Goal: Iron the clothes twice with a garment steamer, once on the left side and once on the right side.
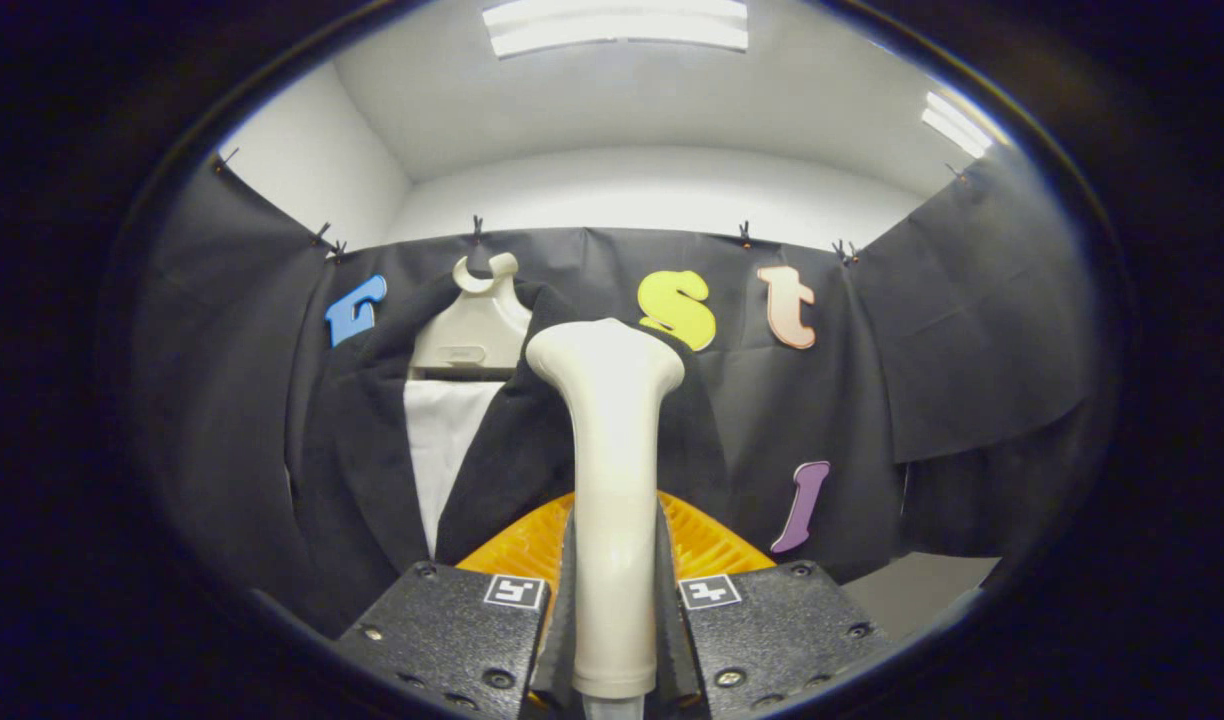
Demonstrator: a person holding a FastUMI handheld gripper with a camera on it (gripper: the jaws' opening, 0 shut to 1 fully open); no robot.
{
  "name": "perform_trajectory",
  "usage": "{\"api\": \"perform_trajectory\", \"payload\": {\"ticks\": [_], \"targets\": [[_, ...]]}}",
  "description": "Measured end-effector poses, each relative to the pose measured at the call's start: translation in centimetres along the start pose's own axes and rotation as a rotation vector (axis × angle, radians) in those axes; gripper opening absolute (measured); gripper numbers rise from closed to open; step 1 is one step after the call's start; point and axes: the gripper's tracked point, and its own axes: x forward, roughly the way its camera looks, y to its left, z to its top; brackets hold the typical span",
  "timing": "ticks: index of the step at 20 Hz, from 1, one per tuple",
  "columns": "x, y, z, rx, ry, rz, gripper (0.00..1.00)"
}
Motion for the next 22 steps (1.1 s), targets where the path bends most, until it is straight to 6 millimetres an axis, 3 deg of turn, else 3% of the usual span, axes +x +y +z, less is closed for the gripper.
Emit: {"api": "perform_trajectory", "payload": {"ticks": [8, 22], "targets": [[-2.9, -0.1, -4.3, -0.045, 0.051, 0.005, 0.35], [-8.5, -0.7, -15.2, -0.072, 0.253, 0.021, 0.36]]}}
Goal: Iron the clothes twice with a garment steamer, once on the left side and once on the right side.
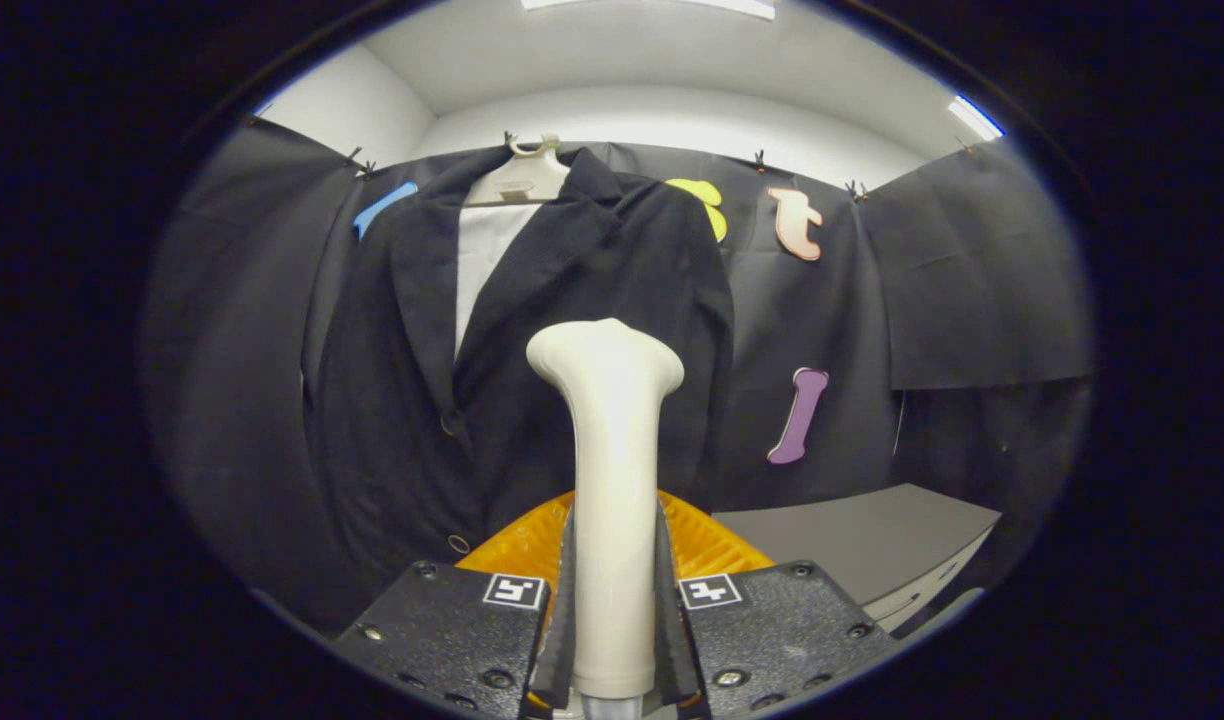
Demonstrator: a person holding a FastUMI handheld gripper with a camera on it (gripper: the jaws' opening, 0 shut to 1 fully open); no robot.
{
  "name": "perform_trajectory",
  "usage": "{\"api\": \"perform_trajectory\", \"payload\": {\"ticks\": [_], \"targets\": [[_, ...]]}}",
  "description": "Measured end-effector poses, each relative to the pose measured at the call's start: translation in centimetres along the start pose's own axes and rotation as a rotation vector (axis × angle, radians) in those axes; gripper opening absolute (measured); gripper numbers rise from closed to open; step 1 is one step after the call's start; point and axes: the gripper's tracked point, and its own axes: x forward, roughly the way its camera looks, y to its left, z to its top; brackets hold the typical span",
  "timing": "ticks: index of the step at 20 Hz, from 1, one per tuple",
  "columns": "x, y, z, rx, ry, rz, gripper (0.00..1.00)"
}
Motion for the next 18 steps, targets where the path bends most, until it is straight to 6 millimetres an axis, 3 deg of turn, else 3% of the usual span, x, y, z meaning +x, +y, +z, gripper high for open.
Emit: {"api": "perform_trajectory", "payload": {"ticks": [3, 10, 12, 15, 18], "targets": [[-0.5, 0.2, -2.7, -0.023, 0.037, 0.0, 0.36], [-2.6, 0.3, -11.4, -0.05, 0.161, 0.005, 0.36], [-3.0, 0.6, -13.1, -0.07, 0.175, 0.011, 0.36], [-4.6, 1.5, -15.6, -0.112, 0.197, 0.032, 0.36], [-5.7, 1.0, -19.6, -0.115, 0.273, 0.027, 0.36]]}}
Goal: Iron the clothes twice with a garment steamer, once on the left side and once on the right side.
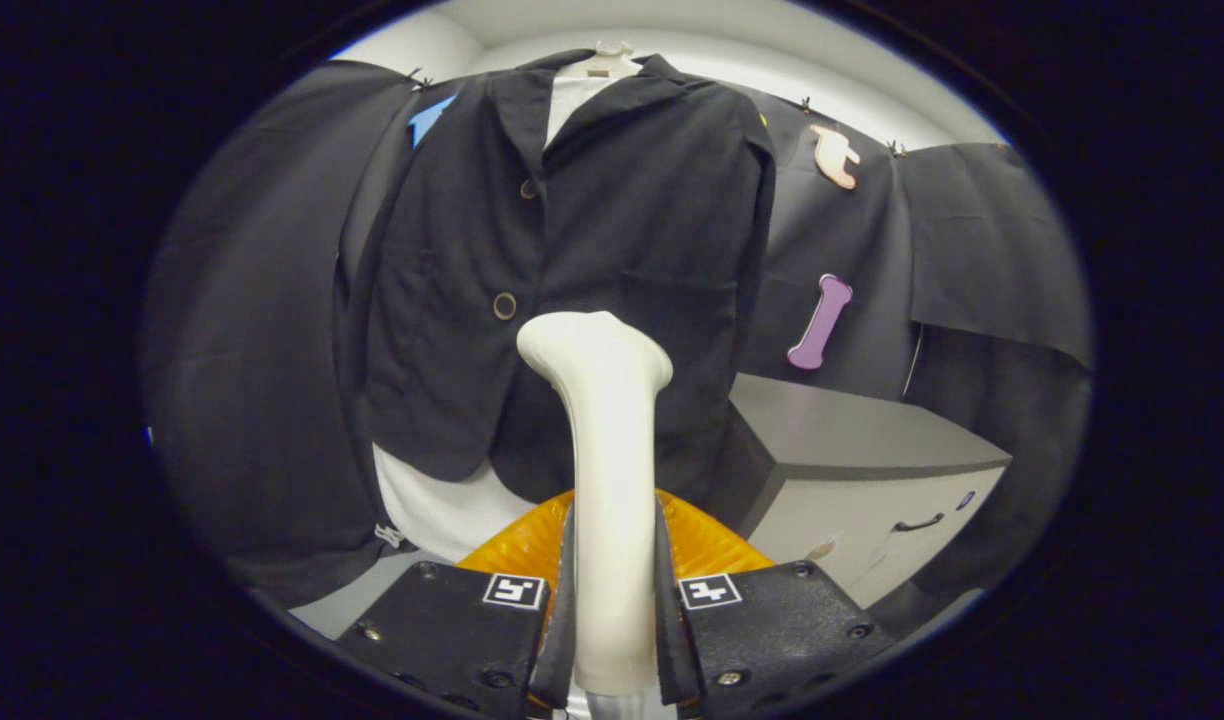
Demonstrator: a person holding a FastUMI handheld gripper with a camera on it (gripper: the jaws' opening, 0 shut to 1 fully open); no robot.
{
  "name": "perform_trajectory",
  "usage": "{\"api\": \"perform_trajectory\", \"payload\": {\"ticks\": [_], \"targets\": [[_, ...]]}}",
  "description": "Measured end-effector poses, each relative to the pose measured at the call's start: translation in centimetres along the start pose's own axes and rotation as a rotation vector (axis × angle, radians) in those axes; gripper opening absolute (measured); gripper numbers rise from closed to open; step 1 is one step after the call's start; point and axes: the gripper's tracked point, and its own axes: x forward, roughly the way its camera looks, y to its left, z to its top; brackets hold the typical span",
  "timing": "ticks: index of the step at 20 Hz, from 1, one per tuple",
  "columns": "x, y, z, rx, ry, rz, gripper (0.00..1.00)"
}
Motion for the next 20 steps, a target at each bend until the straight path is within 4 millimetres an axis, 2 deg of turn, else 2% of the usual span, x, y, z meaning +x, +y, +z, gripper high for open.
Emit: {"api": "perform_trajectory", "payload": {"ticks": [5, 9, 11, 13, 16, 20], "targets": [[0.4, -0.1, -5.1, -0.011, 0.108, -0.014, 0.36], [0.9, 0.0, -8.2, -0.031, 0.176, -0.019, 0.36], [1.0, 0.4, -8.8, -0.04, 0.187, -0.019, 0.36], [0.3, 0.4, -7.4, -0.062, 0.149, -0.024, 0.36], [-1.3, 1.4, -3.5, -0.084, 0.049, -0.008, 0.36], [-3.2, 2.5, 3.6, -0.057, -0.102, 0.001, 0.35]]}}
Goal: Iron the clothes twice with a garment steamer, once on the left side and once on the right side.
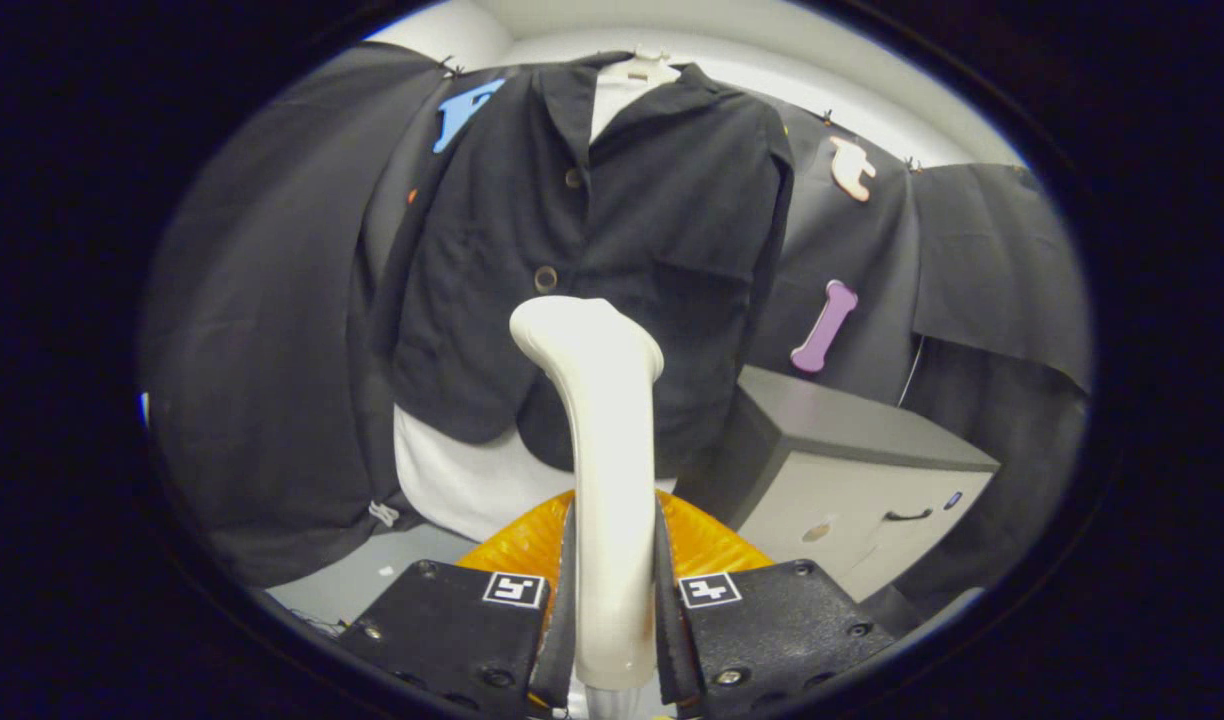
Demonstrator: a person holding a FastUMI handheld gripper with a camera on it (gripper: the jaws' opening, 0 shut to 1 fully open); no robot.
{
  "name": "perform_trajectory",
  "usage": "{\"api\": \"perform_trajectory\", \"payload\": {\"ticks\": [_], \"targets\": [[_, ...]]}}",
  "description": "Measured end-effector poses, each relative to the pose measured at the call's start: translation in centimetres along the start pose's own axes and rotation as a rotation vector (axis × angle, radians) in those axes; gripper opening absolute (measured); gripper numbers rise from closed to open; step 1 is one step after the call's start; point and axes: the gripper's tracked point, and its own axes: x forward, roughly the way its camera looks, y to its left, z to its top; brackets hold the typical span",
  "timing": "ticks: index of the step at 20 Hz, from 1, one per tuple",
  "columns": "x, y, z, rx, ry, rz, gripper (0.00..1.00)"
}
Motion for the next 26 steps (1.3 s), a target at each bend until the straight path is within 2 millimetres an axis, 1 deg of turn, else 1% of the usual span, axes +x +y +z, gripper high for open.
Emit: {"api": "perform_trajectory", "payload": {"ticks": [2, 4, 7, 9, 11, 13, 15, 17, 19, 21, 23, 25, 26], "targets": [[-0.3, 0.6, 4.1, 0.02, -0.077, 0.008, 0.35], [-0.7, 1.2, 8.7, 0.041, -0.158, 0.016, 0.36], [-1.2, 2.1, 16.3, 0.047, -0.295, 0.021, 0.36], [-0.8, 2.9, 21.9, 0.035, -0.384, 0.02, 0.36], [-0.5, 2.8, 26.2, 0.031, -0.463, -0.005, 0.36], [0.3, 3.3, 30.1, 0.033, -0.521, -0.033, 0.36], [1.8, 4.3, 33.2, 0.031, -0.547, -0.031, 0.36], [3.4, 4.9, 35.7, 0.023, -0.557, -0.033, 0.36], [4.6, 5.6, 37.6, 0.003, -0.57, -0.053, 0.35], [5.9, 6.5, 38.7, -0.023, -0.571, -0.062, 0.36], [6.9, 7.4, 38.8, -0.045, -0.562, -0.068, 0.36], [7.2, 7.2, 38.3, -0.052, -0.565, -0.097, 0.36], [7.4, 7.2, 37.7, -0.053, -0.558, -0.106, 0.36]]}}
